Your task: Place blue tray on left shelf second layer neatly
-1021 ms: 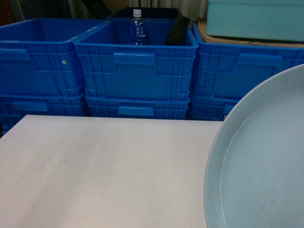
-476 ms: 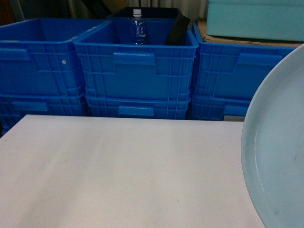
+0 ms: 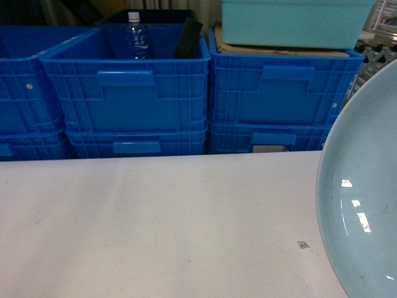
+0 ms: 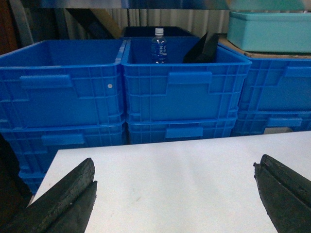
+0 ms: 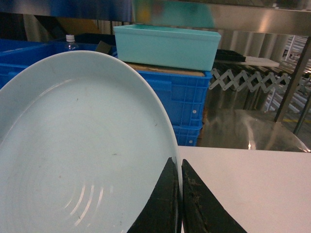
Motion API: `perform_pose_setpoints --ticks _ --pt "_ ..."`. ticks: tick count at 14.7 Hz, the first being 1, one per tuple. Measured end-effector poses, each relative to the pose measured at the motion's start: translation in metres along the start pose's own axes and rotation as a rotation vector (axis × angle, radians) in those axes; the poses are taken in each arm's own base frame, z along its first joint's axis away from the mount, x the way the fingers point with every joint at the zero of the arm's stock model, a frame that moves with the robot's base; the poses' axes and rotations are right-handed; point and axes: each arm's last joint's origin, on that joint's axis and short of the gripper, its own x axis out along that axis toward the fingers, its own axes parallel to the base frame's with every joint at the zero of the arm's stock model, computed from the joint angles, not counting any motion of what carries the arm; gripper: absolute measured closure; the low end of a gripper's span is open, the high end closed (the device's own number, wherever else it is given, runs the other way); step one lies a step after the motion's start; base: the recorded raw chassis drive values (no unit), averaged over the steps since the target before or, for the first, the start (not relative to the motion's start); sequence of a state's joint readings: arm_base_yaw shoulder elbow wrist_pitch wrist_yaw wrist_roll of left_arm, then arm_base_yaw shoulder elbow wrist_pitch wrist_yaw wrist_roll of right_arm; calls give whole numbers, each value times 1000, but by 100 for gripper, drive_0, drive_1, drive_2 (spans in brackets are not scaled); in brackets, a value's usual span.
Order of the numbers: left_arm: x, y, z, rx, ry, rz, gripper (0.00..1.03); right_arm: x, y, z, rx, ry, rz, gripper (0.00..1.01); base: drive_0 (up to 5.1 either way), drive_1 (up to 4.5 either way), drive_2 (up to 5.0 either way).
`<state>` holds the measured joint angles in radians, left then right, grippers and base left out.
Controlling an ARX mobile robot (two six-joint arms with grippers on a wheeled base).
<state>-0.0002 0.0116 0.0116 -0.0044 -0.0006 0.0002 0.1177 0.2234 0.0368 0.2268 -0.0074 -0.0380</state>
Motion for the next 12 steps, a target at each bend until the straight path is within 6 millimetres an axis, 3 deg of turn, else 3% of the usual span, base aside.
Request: perform_pose_setpoints --ticks 12 --pt "0 0 0 0 0 0 5 0 0 0 0 0 0 99 -157 -157 -157"
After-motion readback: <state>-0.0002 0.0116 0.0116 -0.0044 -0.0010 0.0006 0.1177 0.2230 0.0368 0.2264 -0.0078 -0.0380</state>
